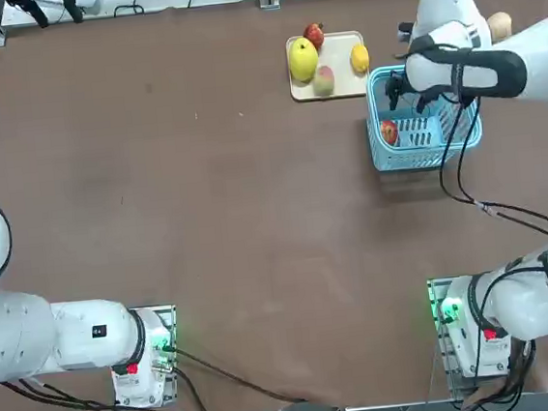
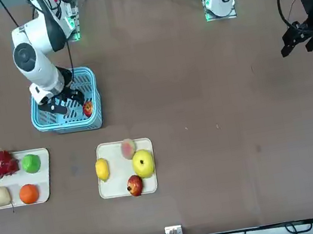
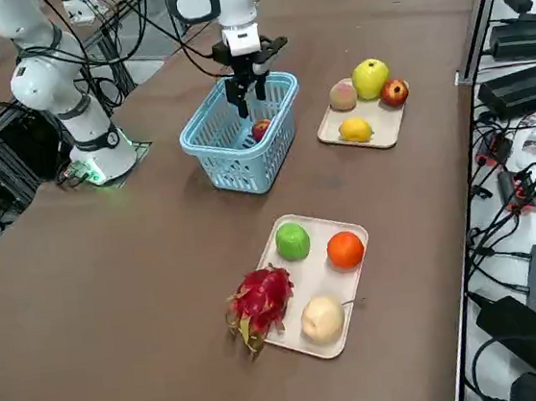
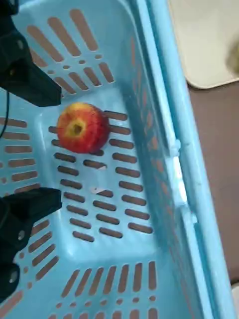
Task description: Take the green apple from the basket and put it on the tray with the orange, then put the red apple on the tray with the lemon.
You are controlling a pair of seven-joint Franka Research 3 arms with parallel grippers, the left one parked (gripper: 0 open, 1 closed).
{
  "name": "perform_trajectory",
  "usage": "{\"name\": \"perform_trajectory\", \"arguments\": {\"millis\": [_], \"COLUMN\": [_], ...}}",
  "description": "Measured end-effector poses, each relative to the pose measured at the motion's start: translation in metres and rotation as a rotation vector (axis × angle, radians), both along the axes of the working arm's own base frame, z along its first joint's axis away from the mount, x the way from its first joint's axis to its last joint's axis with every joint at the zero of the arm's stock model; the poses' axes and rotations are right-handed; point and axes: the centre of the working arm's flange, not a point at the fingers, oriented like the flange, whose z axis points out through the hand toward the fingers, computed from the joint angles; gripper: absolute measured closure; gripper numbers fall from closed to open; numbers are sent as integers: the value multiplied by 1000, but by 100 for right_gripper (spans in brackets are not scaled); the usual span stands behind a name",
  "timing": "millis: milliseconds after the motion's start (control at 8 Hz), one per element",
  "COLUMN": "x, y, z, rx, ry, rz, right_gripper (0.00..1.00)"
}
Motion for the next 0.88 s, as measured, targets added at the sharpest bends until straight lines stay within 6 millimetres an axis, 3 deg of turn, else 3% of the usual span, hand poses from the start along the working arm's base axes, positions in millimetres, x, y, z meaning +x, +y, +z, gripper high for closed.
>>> {"name": "perform_trajectory", "arguments": {"millis": [500,875], "x": [3,1], "y": [4,5], "z": [-35,-47], "rx": [10,5], "ry": [-30,-14], "rz": [9,11], "right_gripper": [0,0]}}
